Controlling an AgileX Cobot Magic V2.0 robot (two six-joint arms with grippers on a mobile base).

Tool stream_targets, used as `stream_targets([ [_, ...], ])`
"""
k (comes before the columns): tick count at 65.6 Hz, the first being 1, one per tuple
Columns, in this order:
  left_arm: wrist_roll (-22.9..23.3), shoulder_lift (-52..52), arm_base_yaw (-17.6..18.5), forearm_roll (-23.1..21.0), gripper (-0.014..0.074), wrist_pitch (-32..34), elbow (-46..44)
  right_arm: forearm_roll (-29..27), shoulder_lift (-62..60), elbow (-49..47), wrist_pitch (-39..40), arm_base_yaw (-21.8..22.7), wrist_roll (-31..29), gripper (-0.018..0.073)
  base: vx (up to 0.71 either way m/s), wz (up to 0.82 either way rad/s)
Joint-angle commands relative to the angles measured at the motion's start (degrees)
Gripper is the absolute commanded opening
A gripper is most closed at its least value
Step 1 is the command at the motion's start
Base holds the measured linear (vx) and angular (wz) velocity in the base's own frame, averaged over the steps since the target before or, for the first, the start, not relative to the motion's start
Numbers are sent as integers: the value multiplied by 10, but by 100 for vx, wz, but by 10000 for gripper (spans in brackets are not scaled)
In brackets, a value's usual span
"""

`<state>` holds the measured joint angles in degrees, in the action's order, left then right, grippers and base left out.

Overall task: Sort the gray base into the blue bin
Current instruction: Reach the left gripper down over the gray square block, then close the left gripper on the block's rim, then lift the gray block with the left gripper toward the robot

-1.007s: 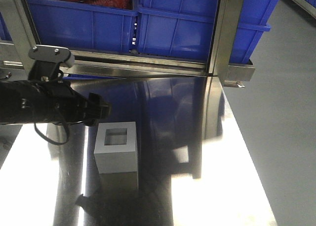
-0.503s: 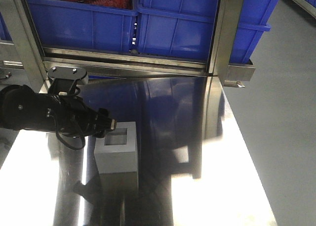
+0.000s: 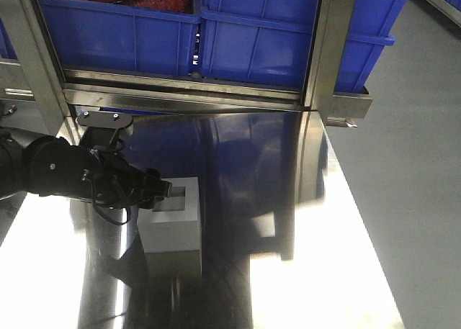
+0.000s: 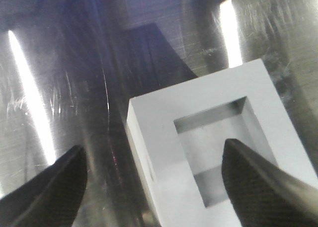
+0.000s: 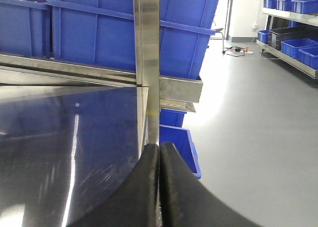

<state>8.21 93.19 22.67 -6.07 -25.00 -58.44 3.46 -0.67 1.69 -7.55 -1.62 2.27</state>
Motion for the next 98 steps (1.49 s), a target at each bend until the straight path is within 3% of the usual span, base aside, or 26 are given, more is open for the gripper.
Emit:
stream_targets([
  [1,4,-12,4,-1,542,37,-17,4,-7,9,42,2,-4,-9,0,0],
  [13,4,8,4,-1,524,36,-17,4,-7,9,42,2,-4,-9,0,0],
  [23,4,14,4,-1,438,34,-17,4,-7,9,42,2,-4,-9,0,0],
  [43,-7,14,4,12,-8,35,-17,4,-7,9,42,2,-4,-9,0,0],
  [69,-7,-37,4,16,-7,56,-9,4,-7,9,42,2,-4,-9,0,0],
  [98,-7,-250,4,61,-6,105,124,4,-7,9,42,2,-4,-9,0,0],
])
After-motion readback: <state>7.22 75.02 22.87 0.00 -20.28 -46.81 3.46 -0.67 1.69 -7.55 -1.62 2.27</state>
